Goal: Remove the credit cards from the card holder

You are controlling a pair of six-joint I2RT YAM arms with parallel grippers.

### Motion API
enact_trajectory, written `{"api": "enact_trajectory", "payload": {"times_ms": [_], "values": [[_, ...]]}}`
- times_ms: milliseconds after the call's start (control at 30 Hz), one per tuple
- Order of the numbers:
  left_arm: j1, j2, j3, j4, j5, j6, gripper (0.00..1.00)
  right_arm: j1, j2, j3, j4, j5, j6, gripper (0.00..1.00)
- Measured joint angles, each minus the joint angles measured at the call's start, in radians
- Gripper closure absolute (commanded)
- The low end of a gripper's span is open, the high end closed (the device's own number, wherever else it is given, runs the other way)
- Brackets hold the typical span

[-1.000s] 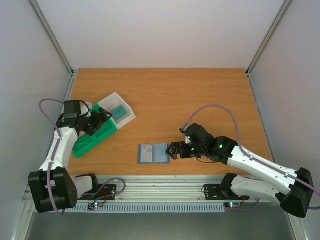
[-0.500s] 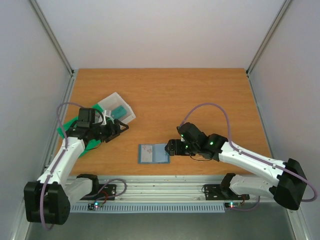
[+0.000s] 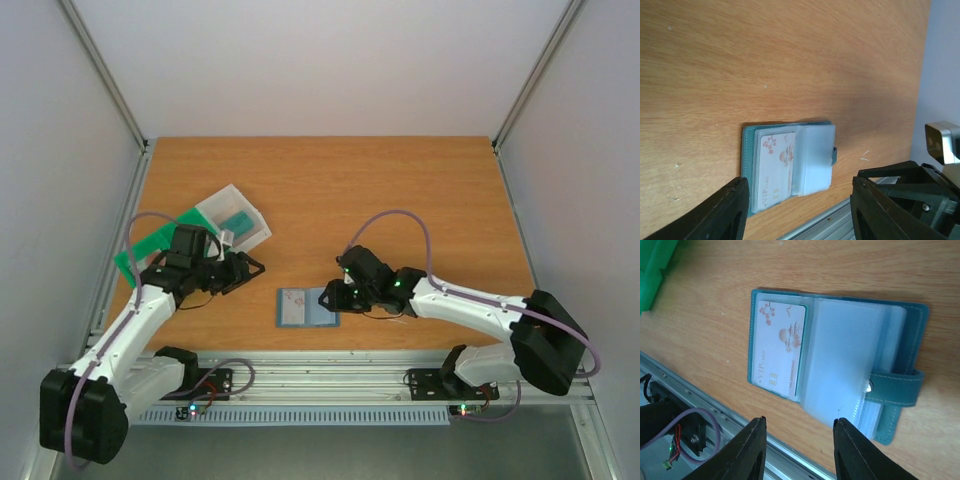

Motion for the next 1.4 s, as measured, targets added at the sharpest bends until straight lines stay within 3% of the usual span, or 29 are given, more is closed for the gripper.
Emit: {"api": "enact_trajectory", "payload": {"times_ms": [500, 900, 1400], "values": [[-0.168, 0.169, -0.051, 0.156, -0.094, -0.063, 0.6, 0.0, 0.196, -0.015, 0.126, -0.057, 0.006, 0.64], [-0.229, 0.282, -0.093, 0.287, -0.102, -0.088, 0.75, 0.0, 0.189, -0.077, 0.129, -0.012, 0.006, 0.66], [-0.292, 0.406, -0.118, 0.407, -0.102, -0.119, 0.85, 0.002, 0.059, -0.078, 0.018, 0.04, 0.005, 0.65]]}}
